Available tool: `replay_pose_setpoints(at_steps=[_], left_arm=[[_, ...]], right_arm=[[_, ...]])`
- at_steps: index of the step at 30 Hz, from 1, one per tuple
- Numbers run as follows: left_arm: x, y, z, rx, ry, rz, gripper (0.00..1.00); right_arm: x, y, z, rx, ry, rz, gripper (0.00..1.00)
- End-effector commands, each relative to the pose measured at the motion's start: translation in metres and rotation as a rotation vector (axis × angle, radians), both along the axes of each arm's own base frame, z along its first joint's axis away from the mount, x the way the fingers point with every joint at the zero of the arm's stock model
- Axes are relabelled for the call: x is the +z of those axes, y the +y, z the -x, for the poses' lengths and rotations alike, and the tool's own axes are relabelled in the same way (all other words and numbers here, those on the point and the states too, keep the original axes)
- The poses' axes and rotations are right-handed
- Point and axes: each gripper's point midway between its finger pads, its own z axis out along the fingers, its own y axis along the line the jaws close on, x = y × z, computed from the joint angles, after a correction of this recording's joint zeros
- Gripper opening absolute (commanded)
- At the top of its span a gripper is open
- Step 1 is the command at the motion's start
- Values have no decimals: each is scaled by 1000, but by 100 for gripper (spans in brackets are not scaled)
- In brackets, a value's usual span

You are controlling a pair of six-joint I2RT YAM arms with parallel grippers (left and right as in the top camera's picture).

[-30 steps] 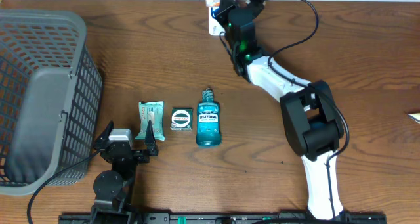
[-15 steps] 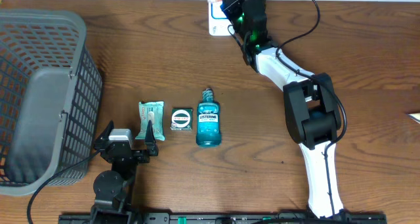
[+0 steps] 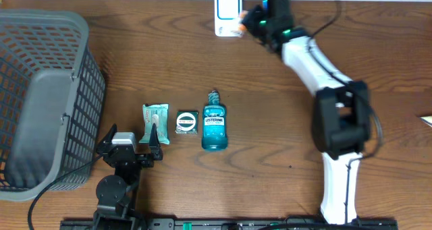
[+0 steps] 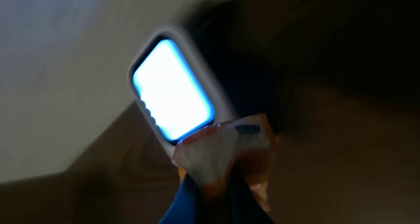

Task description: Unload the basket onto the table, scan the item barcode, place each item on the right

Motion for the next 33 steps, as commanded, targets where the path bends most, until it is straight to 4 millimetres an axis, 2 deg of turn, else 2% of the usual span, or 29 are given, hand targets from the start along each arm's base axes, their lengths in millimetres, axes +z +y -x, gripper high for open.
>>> replay_pose_setpoints(at_steps=[1,2,3,7,10,13,16,17,23,27,29,30,33], left_arm=[[-18,3,1,12,53,-11,98],[-18,3,1,12,53,-11,98],[-18,3,1,12,53,-11,98],[-18,3,1,12,53,-11,98],[-18,3,1,12,53,-11,98],[-18,3,1,12,53,-11,98],[-18,3,1,12,53,-11,98],[-18,3,1,12,53,-11,98],[-18,3,1,12,53,-11,98],[-18,3,1,12,53,-11,98],[-18,3,1,12,53,-11,98],[-18,3,1,12,53,-11,98],[-18,3,1,12,53,-11,98]], right_arm=[[66,-90,6,-172,-65,228,1],[65,-107,12,-208,-41,276,1],[65,-135,21,-270,-3,357,1],[64,-249,75,-544,198,683,1],[66,-320,115,-723,329,902,1],[65,-377,149,-858,440,1048,1],[49,-424,175,-944,537,1080,1],[37,-441,183,-962,569,1042,1],[-10,-495,210,-1007,671,854,1],[-26,-513,222,-1018,694,746,4],[-30,-515,222,-1013,685,693,17],[-31,-515,221,-1010,682,678,35],[-30,-513,217,-970,675,676,74]])
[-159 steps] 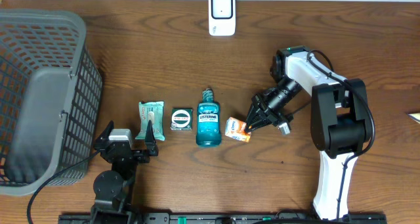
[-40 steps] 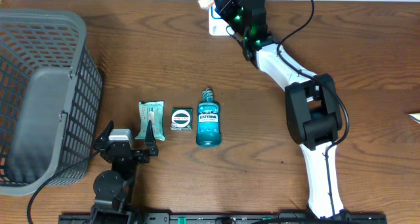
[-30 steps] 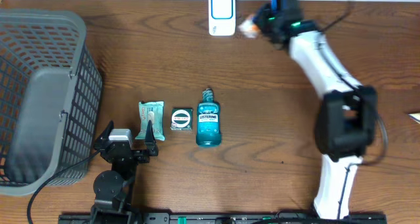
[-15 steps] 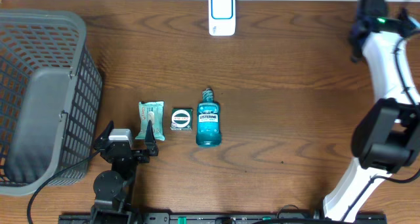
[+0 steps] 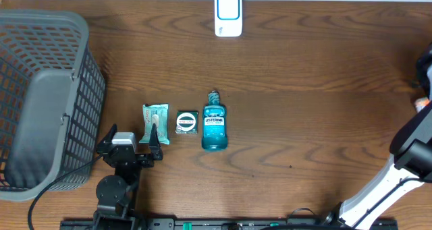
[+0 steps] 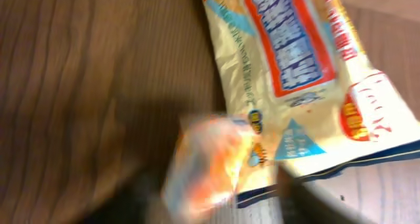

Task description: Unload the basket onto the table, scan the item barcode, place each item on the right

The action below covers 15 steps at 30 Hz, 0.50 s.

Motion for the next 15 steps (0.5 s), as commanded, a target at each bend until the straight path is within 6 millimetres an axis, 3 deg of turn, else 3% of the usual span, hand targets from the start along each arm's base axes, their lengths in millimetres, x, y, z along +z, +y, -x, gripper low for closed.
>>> replay_pose_setpoints(at_steps=[1,4,9,13,14,15], left_arm=[[-18,3,1,12,53,-11,98],[-18,3,1,12,53,-11,98],[-18,3,1,12,53,-11,98],[-18,3,1,12,53,-11,98],[-18,3,1,12,53,-11,98],[-18,3,1,12,53,-11,98]], right_arm=[[-3,11,-13,68,-13,-47,84],[11,17,-21,109,-20,-32,99],[38,52,-45,211,-141,-126,99],[46,124,-78,397,-322,-421,99],[49,167,-92,493,-395,-593,99],[50,192,-97,540,-423,-684,99]])
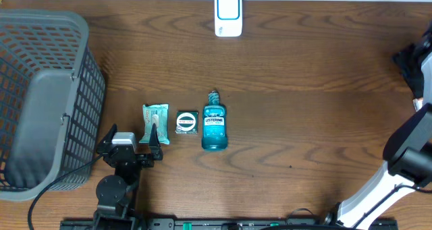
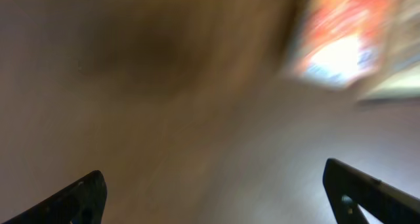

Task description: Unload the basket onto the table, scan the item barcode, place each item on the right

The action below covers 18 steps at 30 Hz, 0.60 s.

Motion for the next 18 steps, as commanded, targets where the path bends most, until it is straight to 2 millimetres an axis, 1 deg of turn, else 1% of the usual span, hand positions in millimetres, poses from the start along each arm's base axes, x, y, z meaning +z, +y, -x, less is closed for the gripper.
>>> replay_pose_setpoints(at_steps=[1,2,4,8,11,13,18], left_arm=[[-18,3,1,12,53,-11,98],[-18,3,1,13,53,-11,98],[-18,3,1,12,53,-11,98],[-18,3,1,13,53,-11,98],[-18,3,1,12,53,-11,98],[-18,3,1,12,53,-11,98],[-18,3,1,12,53,-11,98]], right_arm=[[33,116,-44,286,-228,-426,99],[35,147,-47,350,-234,-515,99],[36,186,-47,436,-211,-576,99],[30,258,-38,633,-113,-574,99],[22,307,-27,784,-24,-503,99],[17,339,-18,890,36,-418,99],[4,408,6,1111,138,-226,99]])
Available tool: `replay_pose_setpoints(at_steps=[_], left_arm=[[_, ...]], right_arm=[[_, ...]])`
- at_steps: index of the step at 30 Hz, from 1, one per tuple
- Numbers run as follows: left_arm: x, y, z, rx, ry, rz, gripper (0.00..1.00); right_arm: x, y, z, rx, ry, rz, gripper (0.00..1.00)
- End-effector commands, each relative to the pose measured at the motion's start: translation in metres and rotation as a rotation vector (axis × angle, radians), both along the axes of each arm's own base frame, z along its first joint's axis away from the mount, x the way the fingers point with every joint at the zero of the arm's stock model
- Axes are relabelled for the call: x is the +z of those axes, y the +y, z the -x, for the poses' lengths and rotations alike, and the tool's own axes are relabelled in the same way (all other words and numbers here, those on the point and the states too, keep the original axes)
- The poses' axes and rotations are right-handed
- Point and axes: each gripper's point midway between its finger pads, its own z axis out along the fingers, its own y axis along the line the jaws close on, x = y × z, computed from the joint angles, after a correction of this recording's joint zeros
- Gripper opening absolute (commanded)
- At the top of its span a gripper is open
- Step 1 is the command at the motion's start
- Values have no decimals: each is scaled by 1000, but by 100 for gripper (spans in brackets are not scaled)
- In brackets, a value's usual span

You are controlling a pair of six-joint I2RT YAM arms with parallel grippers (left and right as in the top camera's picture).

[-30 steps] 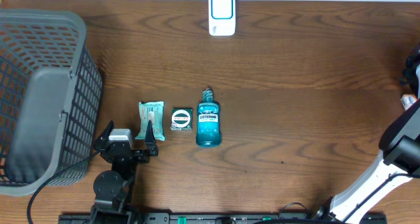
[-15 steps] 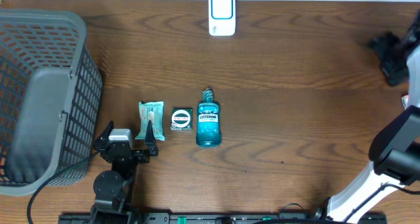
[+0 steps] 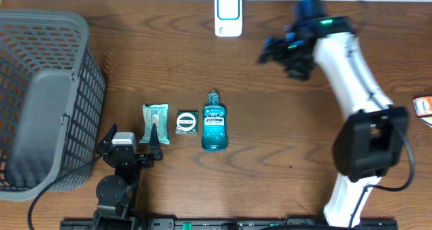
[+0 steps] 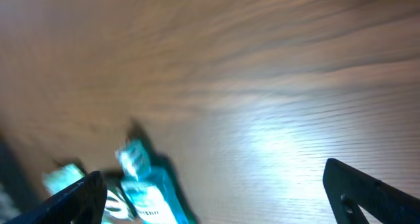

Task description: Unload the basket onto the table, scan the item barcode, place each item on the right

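The white barcode scanner (image 3: 228,14) stands at the table's back edge. A blue Listerine bottle (image 3: 213,127), a small round-labelled box (image 3: 186,122) and a green packet (image 3: 155,122) lie in a row at centre-left. My right gripper (image 3: 277,53) hovers open and empty right of the scanner. Its wrist view, blurred, shows the gripper (image 4: 213,194) with the bottle (image 4: 147,191) ahead at lower left. An orange packet (image 3: 424,106) lies at the right edge. My left gripper (image 3: 128,146) rests open just below the green packet.
A large grey mesh basket (image 3: 40,95) fills the left side of the wooden table (image 3: 283,135). The right arm's white links (image 3: 351,75) stretch from the front right up toward the scanner.
My right gripper was at the table's far right edge, open; it now hovers open right of the scanner. The orange packet lies at the right edge. The left arm has not moved.
First my right gripper held an orange packet in front of the lit scanner. Then it was at the far right edge over a large yellow bag, the packet still by its fingers. Then it was open there. Now it is back near the scanner, empty.
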Motion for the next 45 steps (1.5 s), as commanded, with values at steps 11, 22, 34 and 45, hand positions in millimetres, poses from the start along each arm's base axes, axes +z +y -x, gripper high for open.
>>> replay_pose_setpoints(at_steps=[11,22,34,45], left_arm=[[-18,3,1,13,53,-11,98],[-18,3,1,12,53,-11,98],[-18,3,1,13,53,-11,98],[-18,3,1,12,53,-11,98]], right_arm=[[-45,123,65,344,-59,326,99],[-92,157,103,438,-58,510,99],[-123,142,116,434,13,634,88],[-132,134,135,459,115,640,51]])
